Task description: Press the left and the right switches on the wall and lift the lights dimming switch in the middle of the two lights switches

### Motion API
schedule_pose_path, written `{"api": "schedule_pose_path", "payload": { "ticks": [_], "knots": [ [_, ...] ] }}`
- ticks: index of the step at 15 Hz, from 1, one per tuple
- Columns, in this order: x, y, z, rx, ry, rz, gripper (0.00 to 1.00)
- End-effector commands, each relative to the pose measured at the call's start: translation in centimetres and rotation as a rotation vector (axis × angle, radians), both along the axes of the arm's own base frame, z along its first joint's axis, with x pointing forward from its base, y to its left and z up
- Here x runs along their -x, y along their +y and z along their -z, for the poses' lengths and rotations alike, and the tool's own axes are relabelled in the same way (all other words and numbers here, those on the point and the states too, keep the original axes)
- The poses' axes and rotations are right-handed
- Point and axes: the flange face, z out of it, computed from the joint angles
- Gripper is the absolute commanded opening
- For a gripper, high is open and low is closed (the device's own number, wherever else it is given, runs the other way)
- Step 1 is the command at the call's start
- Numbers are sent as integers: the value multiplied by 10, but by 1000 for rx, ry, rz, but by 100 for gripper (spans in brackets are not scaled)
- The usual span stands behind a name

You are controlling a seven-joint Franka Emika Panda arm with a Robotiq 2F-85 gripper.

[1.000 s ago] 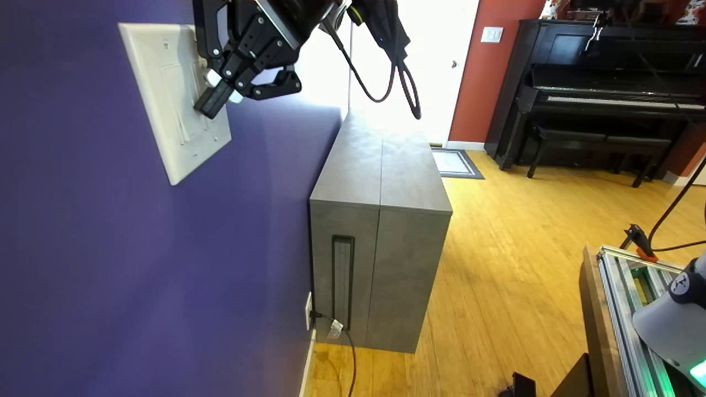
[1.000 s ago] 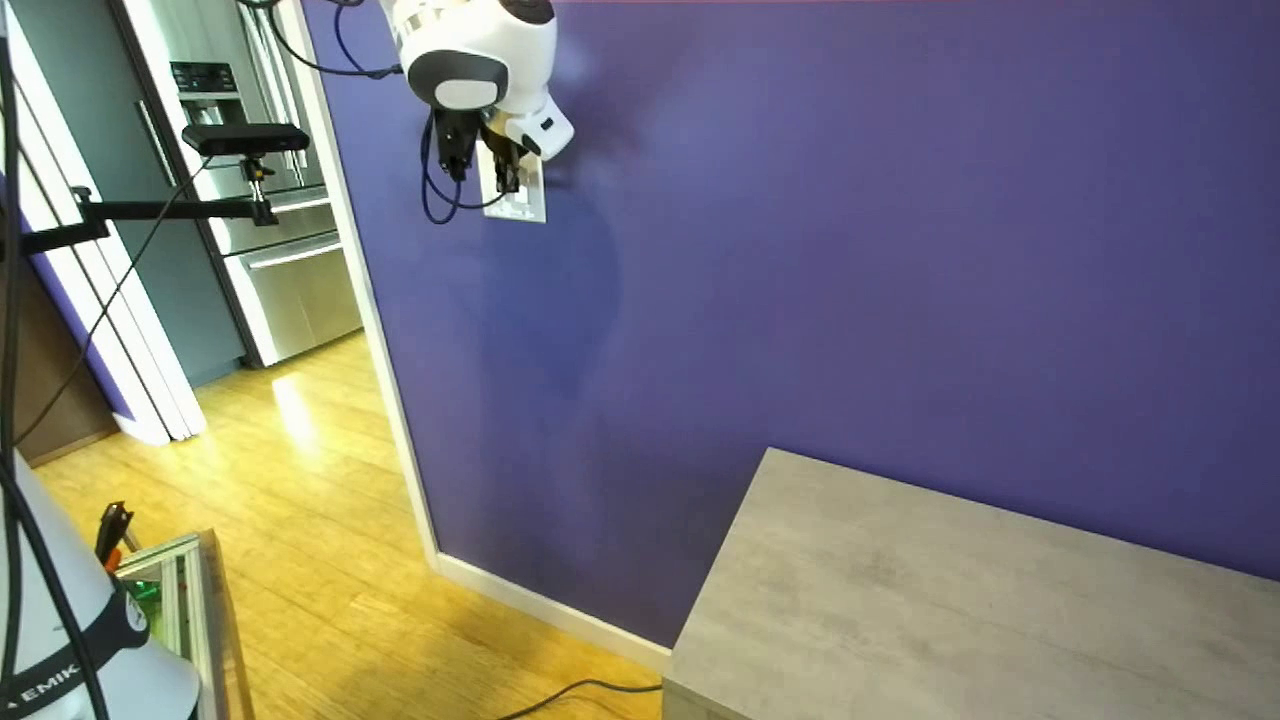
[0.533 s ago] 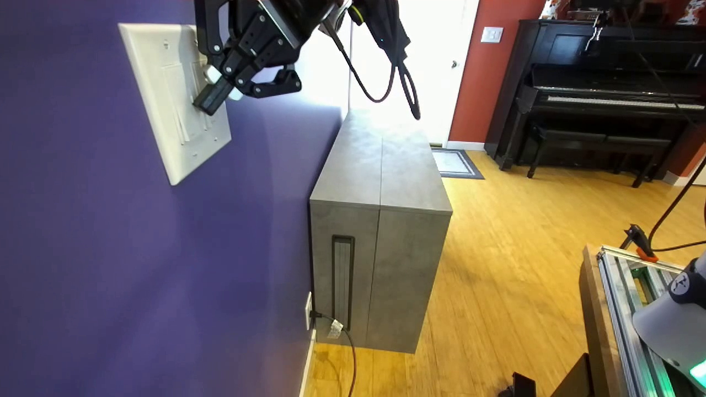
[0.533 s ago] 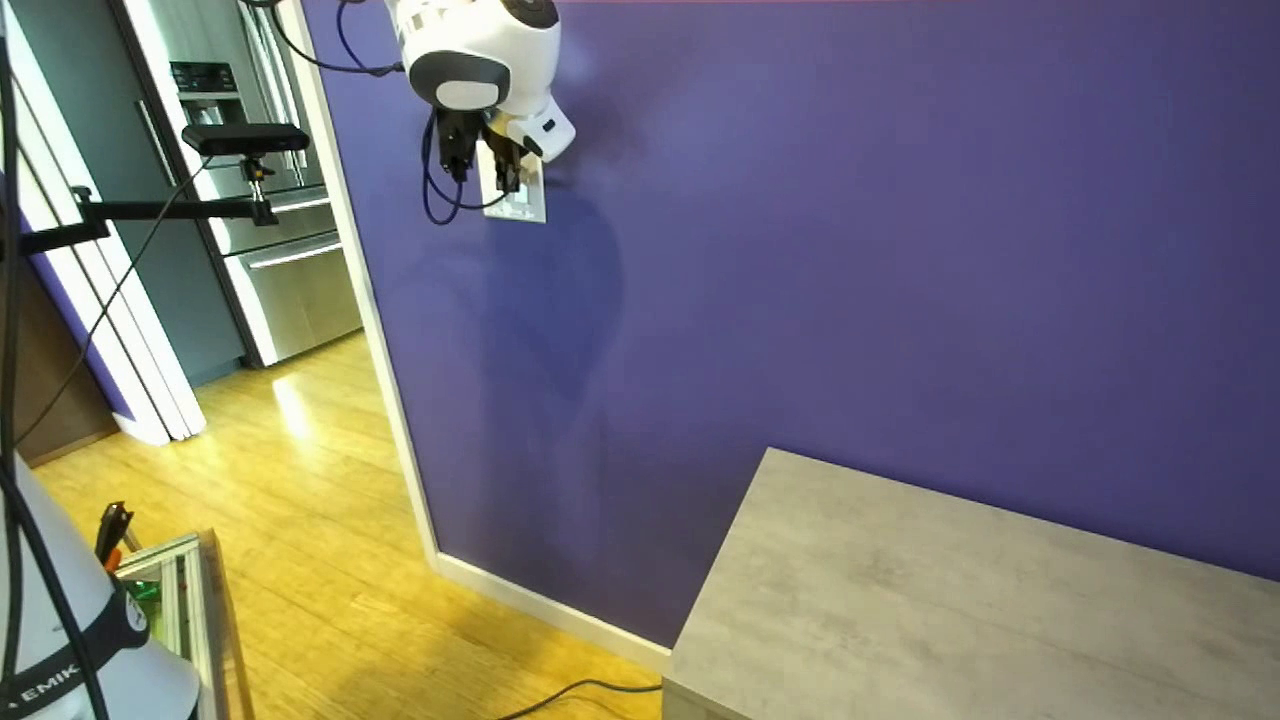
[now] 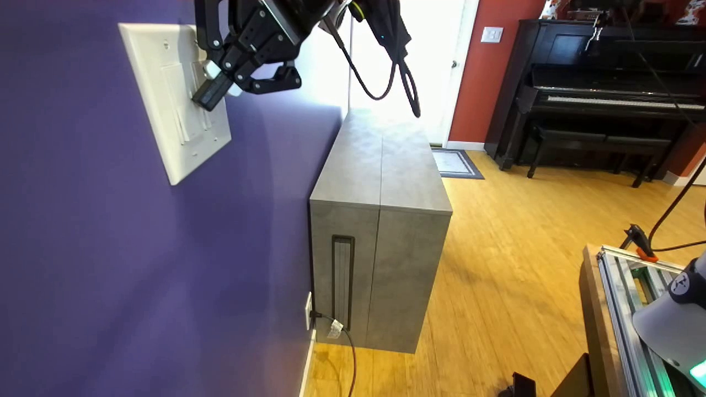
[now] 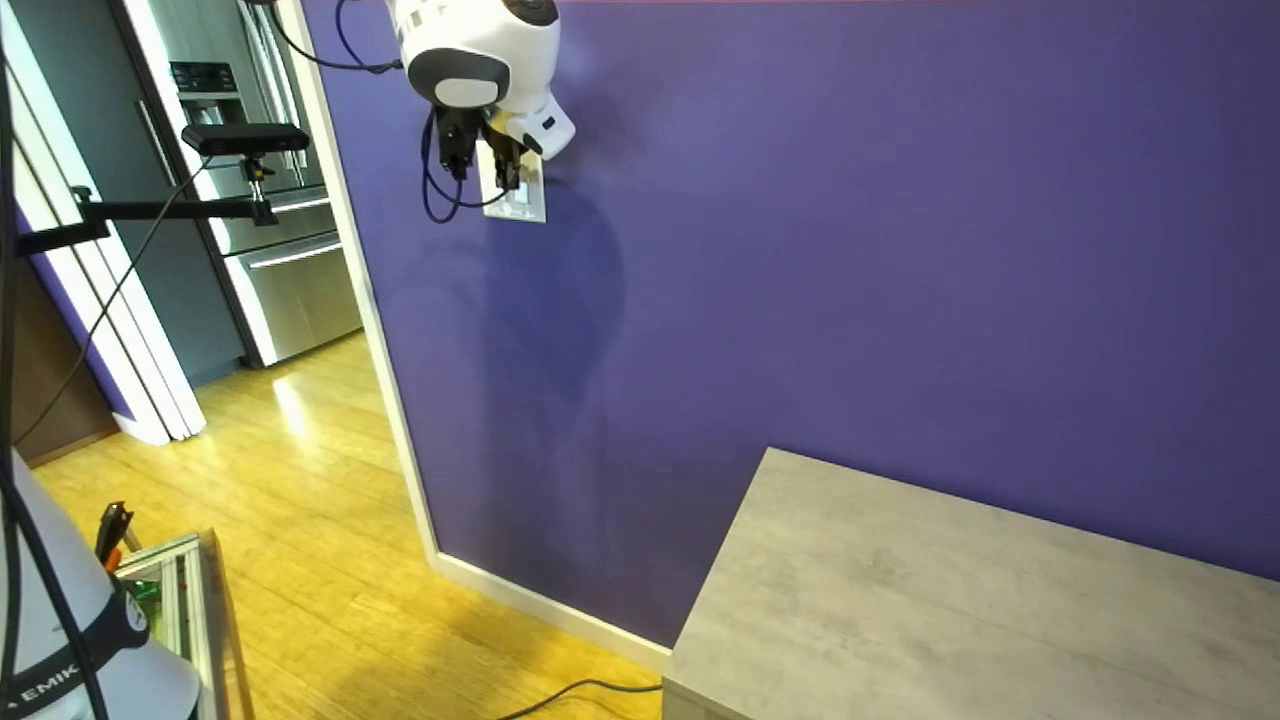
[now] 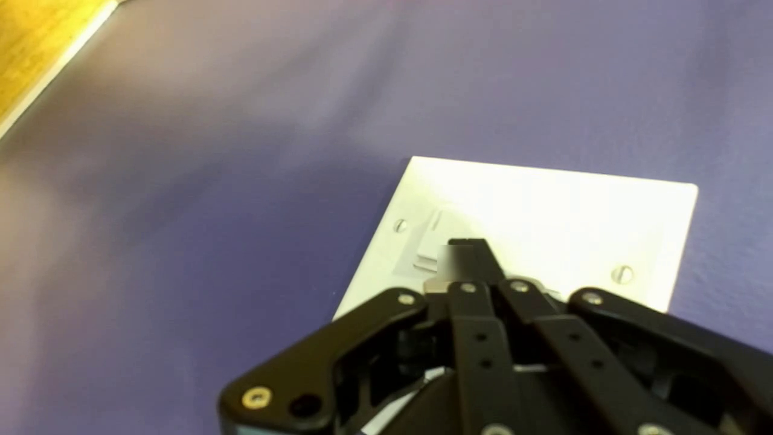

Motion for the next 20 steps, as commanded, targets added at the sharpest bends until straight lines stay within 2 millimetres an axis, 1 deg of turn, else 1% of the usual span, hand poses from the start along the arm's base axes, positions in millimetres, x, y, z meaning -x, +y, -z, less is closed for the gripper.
{"api": "schedule_pose_path", "payload": {
  "ticks": [1, 4, 6, 8, 11, 13, 16, 17, 18, 19, 20],
  "knots": [
    [4, 5, -17, -47, -21, -4, 0],
    [5, 4, -15, -21, -10, -8, 0],
    [12, 2, -16, 19, 9, -12, 0],
    [25, -1, -24, 73, 10, -22, 0],
    [45, -9, -41, 195, 30, -37, 0],
    [63, -16, -54, 302, 57, -35, 0],
    [87, -11, -82, 443, -26, -89, 0],
    [94, -9, -89, 489, -51, -108, 26],
    [101, -6, -99, 536, -99, -129, 28],
    [109, -4, -108, 576, -143, -143, 33],
    [116, 0, -116, 614, -186, -162, 41]
  ]
}}
